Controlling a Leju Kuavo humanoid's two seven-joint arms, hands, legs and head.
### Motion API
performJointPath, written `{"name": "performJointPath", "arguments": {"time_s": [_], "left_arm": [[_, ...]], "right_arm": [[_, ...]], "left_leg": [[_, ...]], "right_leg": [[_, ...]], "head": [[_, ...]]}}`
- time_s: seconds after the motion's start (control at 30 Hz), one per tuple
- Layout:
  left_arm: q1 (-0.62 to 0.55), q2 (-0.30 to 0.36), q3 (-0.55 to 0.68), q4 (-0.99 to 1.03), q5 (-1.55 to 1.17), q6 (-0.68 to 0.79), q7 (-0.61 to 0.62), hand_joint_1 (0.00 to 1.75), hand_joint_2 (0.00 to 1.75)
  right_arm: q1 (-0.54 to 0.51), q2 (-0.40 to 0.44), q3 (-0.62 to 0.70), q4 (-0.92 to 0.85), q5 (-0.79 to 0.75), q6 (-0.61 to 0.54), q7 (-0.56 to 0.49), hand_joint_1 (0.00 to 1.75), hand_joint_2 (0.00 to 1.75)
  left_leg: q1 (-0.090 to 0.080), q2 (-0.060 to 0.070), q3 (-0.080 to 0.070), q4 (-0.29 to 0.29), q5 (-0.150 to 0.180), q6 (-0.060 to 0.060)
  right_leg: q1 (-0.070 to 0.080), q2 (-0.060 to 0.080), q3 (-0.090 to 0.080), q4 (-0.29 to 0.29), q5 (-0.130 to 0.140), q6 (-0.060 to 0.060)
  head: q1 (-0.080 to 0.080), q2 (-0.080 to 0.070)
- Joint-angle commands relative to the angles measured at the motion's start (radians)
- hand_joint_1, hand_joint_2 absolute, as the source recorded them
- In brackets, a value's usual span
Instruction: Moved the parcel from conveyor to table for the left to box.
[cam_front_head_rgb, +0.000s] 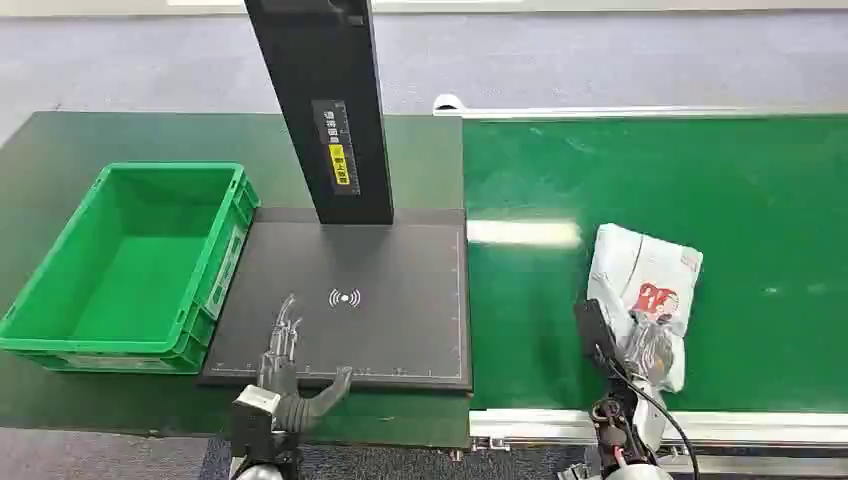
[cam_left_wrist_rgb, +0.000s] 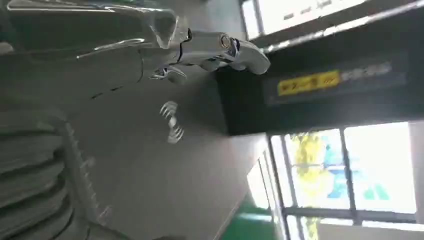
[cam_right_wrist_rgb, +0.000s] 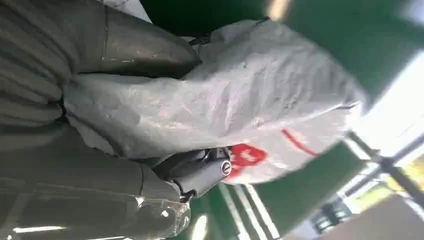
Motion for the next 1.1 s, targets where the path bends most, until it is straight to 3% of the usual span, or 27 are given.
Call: {"name": "performJointPath", "arguments": {"time_s": [0.03, 0.1, 0.2, 0.37, 0.6, 0.93, 1.1], "left_arm": [[0.034, 0.102, -0.012, -0.223, -0.053, 0.117, 0.006, 0.0, 1.75], [0.04, 0.12, -0.007, -0.281, -0.056, 0.155, 0.006, 0.0, 1.75], [0.058, 0.134, 0.017, -0.355, -0.063, 0.19, 0.006, 0.0, 1.75], [0.103, 0.15, 0.067, -0.474, -0.052, 0.24, 0.006, 0.0, 1.75], [0.091, 0.145, 0.077, -0.495, -0.088, 0.271, 0.006, 0.0, 1.75], [0.094, 0.146, 0.084, -0.502, -0.091, 0.284, 0.006, 0.0, 1.75], [0.072, 0.139, 0.09, -0.472, -0.091, 0.263, 0.006, 0.0, 1.75]], "right_arm": [[0.124, 0.125, 0.331, -0.404, -0.177, 0.202, -0.087, 1.75, 1.75], [0.142, 0.123, 0.432, -0.438, -0.223, 0.25, -0.093, 1.75, 1.75], [0.137, 0.126, 0.542, -0.432, -0.24, 0.281, -0.091, 1.75, 1.75], [0.045, 0.152, 0.716, -0.298, -0.284, 0.36, -0.086, 1.75, 1.75], [-0.054, 0.182, 0.78, -0.126, -0.338, 0.419, -0.109, 1.75, 1.75], [-0.074, 0.189, 0.854, -0.113, -0.387, 0.442, -0.113, 1.75, 1.75], [-0.123, 0.189, 0.971, -0.066, -0.48, 0.451, -0.071, 1.75, 1.75]], "left_leg": [[0.001, 0.008, 0.001, -0.002, -0.001, -0.001], [0.001, 0.003, 0.0, -0.001, 0.0, 0.0], [0.001, 0.006, -0.002, 0.001, -0.001, 0.0], [0.001, 0.012, -0.002, 0.0, -0.002, -0.001], [0.001, 0.007, -0.002, -0.001, -0.001, 0.0], [0.001, 0.004, -0.001, -0.002, 0.0, 0.0], [0.001, 0.003, -0.002, -0.001, 0.0, 0.0]], "right_leg": [[0.001, 0.006, -0.002, -0.001, 0.001, -0.002], [0.001, 0.001, -0.002, 0.0, 0.0, -0.001], [0.001, 0.005, -0.004, 0.001, 0.0, -0.001], [0.002, 0.011, -0.005, 0.001, 0.001, -0.002], [0.001, 0.006, -0.004, 0.0, 0.001, -0.001], [0.001, 0.004, -0.002, -0.001, 0.0, -0.001], [0.001, 0.003, -0.003, 0.0, 0.0, -0.001]], "head": [[-0.001, 0.0], [0.0, 0.0], [0.0, 0.0], [0.0, 0.0], [0.0, 0.0], [0.0, 0.0], [0.0, 0.0]]}}
